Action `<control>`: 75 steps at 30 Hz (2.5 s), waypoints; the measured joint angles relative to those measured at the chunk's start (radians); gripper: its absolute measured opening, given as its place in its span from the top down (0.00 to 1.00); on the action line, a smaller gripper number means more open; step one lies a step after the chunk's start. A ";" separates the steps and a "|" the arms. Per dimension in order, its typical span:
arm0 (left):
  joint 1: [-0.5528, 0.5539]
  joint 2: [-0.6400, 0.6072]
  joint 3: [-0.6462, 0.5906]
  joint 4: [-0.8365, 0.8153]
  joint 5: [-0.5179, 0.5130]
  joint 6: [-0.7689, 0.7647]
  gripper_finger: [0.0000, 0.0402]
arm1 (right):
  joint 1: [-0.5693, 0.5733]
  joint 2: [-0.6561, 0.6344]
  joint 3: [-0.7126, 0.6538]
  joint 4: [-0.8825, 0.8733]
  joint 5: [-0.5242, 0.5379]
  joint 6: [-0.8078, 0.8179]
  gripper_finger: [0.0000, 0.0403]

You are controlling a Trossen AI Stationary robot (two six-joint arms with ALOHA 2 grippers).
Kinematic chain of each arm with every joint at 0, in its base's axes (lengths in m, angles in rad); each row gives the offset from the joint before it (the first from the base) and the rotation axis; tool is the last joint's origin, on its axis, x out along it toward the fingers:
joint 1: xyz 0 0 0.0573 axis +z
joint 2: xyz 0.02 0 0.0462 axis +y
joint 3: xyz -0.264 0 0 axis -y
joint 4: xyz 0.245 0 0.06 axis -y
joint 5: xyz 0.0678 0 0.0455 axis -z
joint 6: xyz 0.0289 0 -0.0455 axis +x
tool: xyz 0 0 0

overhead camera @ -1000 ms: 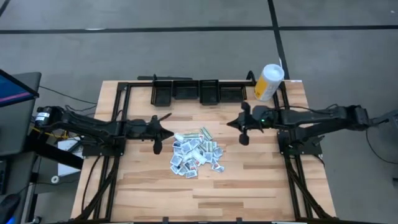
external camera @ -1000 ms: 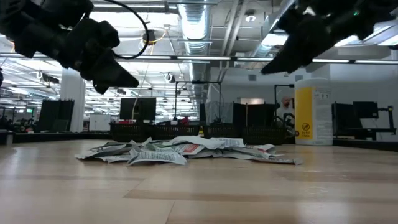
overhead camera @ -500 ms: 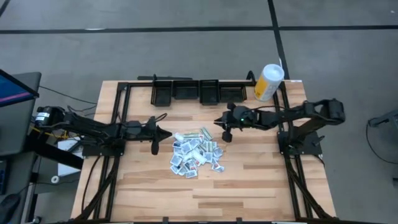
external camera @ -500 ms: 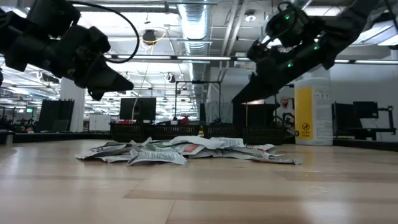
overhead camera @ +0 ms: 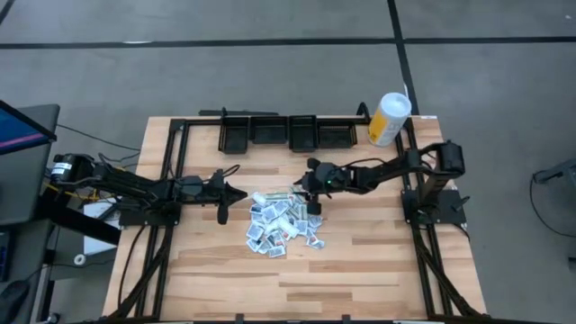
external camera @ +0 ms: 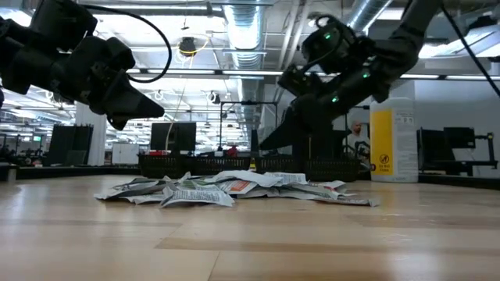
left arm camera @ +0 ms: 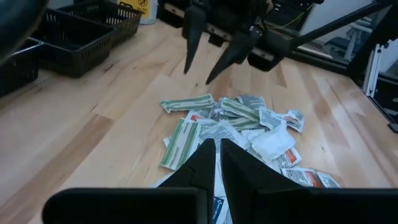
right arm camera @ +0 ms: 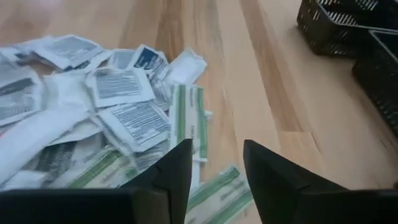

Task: Pick & Place First Aid Supplies
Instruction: Put the green bandage pack into the right black bin

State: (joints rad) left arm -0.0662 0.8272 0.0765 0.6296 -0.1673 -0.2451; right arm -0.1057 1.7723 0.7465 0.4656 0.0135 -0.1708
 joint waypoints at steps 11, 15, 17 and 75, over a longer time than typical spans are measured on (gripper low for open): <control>0.000 0.000 0.000 0.000 0.001 0.000 0.94 | -0.063 0.127 0.105 -0.097 -0.041 -0.067 0.65; 0.000 0.000 0.000 0.000 0.001 0.000 0.94 | -0.084 0.133 0.115 -0.149 -0.043 -0.068 0.67; 0.000 0.000 0.000 0.000 0.001 0.000 0.94 | -0.091 0.133 0.116 -0.166 -0.043 -0.068 0.67; 0.000 0.000 -0.001 0.000 0.000 0.000 0.94 | -0.287 -0.283 0.113 -0.464 0.255 -0.222 1.00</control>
State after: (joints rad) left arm -0.0665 0.8276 0.0757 0.6292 -0.1669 -0.2451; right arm -0.3932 1.4890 0.8597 0.0021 0.2684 -0.3933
